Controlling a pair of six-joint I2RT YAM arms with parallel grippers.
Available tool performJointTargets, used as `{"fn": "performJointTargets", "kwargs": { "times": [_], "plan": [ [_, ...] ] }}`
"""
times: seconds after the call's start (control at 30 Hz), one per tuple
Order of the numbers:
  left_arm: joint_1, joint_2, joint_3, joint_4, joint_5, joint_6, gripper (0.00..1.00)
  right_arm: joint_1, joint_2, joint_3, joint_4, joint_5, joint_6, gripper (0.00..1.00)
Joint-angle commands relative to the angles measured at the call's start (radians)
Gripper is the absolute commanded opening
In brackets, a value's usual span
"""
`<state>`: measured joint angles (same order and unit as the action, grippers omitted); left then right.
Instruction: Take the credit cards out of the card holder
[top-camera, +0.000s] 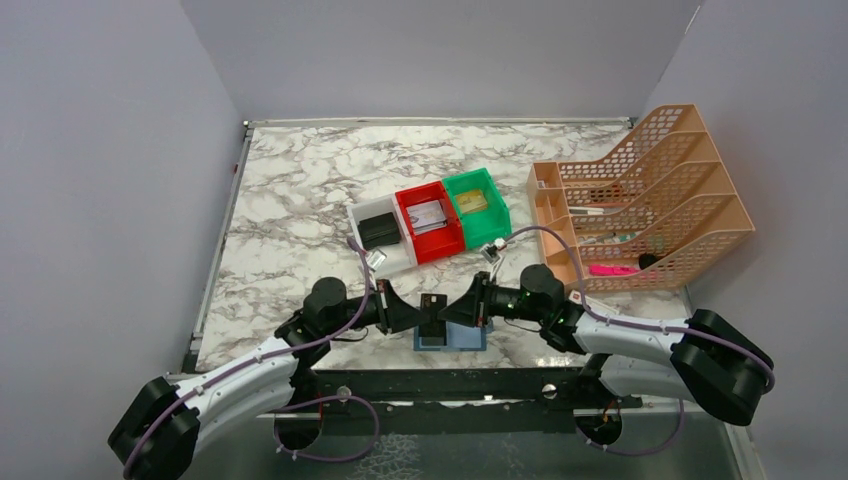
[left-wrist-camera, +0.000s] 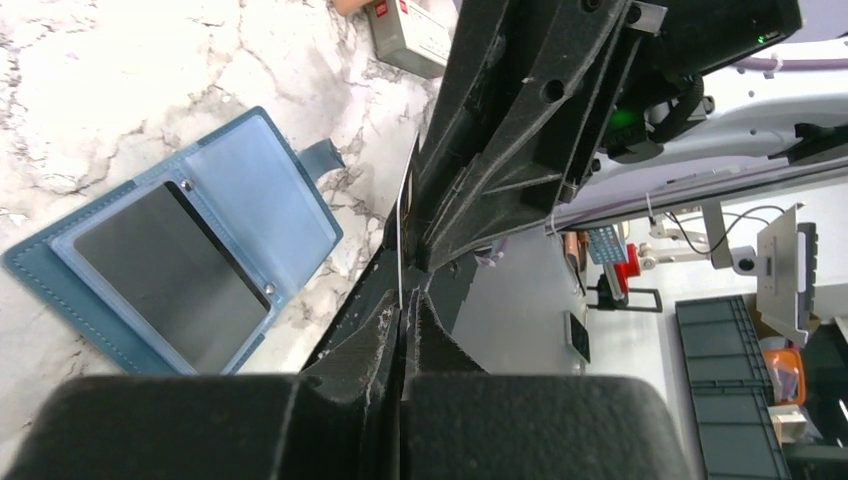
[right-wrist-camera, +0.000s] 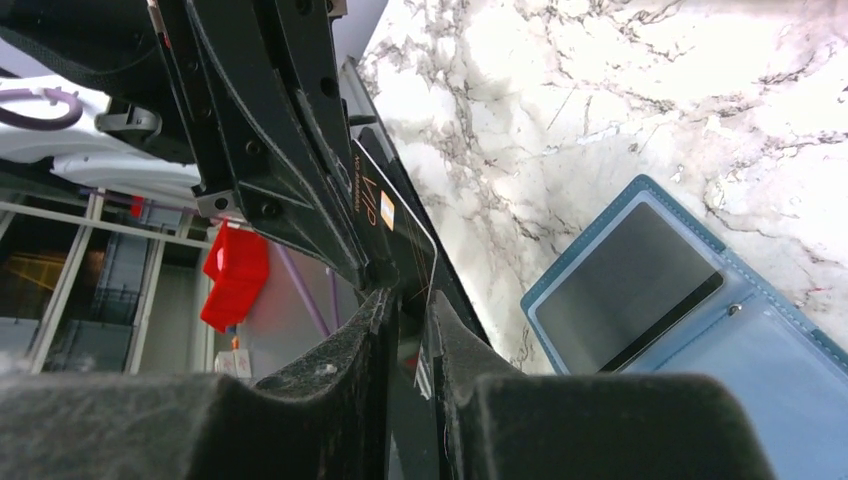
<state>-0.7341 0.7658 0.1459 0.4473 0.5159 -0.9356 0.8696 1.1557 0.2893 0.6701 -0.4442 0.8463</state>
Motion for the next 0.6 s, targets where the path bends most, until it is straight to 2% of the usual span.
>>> {"fn": "performJointTargets", "kwargs": {
  "times": [0.0, 0.2, 0.3, 0.43, 0.5, 0.57],
  "plan": [
    [0.002, -0.011, -0.013, 0.04, 0.024, -0.007, 0.0, -0.007, -0.004, -0.031, 0.122, -0.089, 0.017, 0.2],
    [0.002, -0.02, -0.012, 0.042, 0.028, -0.013, 0.0, -0.013, -0.008, -0.039, 0.14, -0.101, 0.023, 0.07],
    [0.002, -0.034, -0.018, 0.041, 0.013, -0.021, 0.21, -0.017, -0.015, -0.045, 0.137, -0.092, 0.027, 0.01],
    [0.002, -0.064, -0.014, 0.012, -0.016, -0.009, 0.46, -0.02, -0.051, -0.047, 0.057, -0.036, 0.014, 0.01],
    [0.002, -0.079, 0.022, -0.092, -0.057, 0.028, 0.55, -0.021, -0.085, -0.043, -0.018, 0.012, 0.0, 0.01],
    [0.002, -0.093, 0.107, -0.293, -0.149, 0.097, 0.63, -0.021, -0.126, -0.037, -0.109, 0.07, -0.018, 0.01]
  ]
}}
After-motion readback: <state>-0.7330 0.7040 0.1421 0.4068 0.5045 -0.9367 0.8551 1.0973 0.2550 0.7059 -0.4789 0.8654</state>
